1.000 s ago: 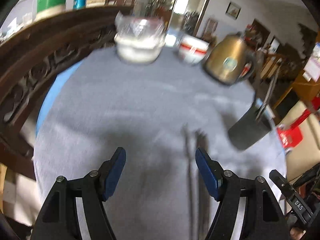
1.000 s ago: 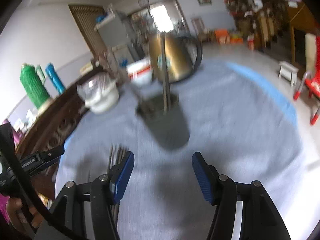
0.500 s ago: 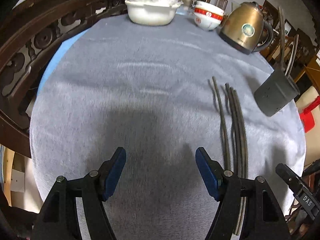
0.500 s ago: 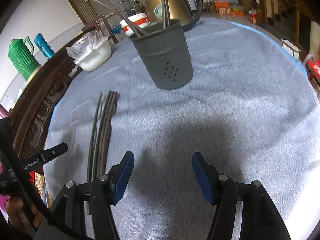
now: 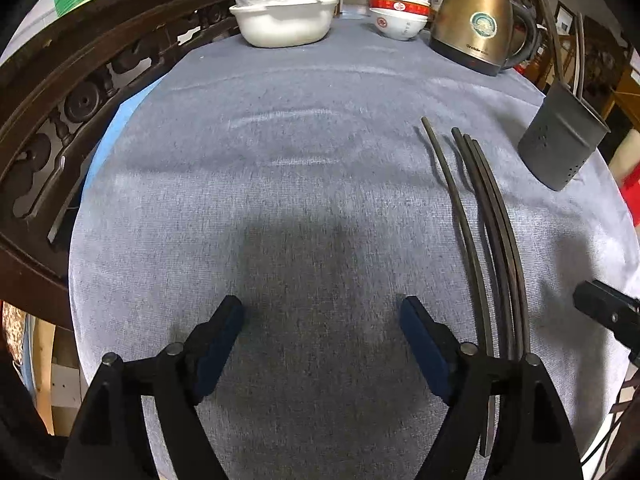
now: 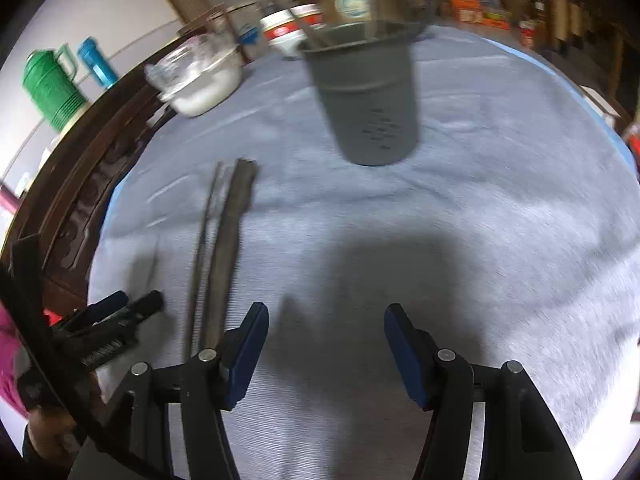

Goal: Organize utensils
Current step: 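Move both tools back over the chopsticks lying on the cloth, then close the right tool on one chopstick while the left tool closes on another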

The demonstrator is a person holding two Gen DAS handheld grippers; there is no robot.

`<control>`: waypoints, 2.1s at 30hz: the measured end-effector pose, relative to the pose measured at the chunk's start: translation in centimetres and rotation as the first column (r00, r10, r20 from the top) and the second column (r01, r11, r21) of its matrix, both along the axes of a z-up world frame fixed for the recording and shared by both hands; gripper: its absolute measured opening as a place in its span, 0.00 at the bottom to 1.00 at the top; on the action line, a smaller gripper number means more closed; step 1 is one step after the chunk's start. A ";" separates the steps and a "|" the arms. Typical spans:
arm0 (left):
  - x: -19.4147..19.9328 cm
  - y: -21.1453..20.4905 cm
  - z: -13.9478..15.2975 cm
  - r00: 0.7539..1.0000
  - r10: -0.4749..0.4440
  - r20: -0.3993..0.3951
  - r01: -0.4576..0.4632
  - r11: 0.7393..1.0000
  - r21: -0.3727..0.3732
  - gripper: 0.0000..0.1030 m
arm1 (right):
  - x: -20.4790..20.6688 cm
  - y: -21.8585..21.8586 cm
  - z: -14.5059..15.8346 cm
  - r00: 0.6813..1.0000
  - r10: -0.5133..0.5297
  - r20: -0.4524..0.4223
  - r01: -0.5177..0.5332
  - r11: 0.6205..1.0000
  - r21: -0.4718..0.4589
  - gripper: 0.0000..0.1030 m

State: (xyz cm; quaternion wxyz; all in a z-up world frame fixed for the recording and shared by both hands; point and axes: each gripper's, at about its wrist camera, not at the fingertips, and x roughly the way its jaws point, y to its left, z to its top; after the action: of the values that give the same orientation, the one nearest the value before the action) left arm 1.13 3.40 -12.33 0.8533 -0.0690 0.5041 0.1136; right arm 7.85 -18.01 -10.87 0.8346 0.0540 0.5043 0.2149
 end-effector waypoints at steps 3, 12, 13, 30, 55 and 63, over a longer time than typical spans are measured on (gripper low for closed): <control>-0.2 0.0 0.0 1.000 -0.001 0.001 0.001 1.000 0.000 0.81 | 1.0 1.6 0.3 0.999 0.035 -0.020 -0.035 0.999 0.022 0.55; 0.2 0.1 0.0 1.000 -0.011 0.000 0.011 1.000 0.001 0.83 | 5.0 6.5 -0.4 0.990 0.088 -0.110 -0.086 0.996 0.020 0.31; 0.1 0.1 0.0 1.000 -0.011 0.000 0.011 1.000 0.001 0.83 | 5.3 6.7 -0.8 0.988 0.085 -0.129 -0.085 0.996 0.009 0.25; 3.6 1.8 0.9 0.995 0.027 -0.092 -0.043 0.984 -0.172 0.84 | 7.2 7.5 -0.9 0.970 0.138 -0.201 -0.159 0.983 -0.096 0.10; 14.7 -1.2 0.3 0.868 -0.205 -0.453 0.079 0.956 -0.281 0.05 | 6.6 0.8 -1.2 0.958 0.187 -0.216 -0.200 0.979 -0.040 0.09; 12.9 -2.2 -0.4 0.775 -0.321 -0.544 0.265 0.947 -0.181 0.07 | 7.6 2.4 -1.0 0.927 0.234 -0.295 -0.279 0.953 -0.121 0.10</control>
State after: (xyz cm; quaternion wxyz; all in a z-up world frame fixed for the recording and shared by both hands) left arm 14.07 1.17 -12.76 0.6677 0.0071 0.7438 -0.0293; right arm 15.45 -15.59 -11.83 0.7220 -0.0505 0.6345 0.2713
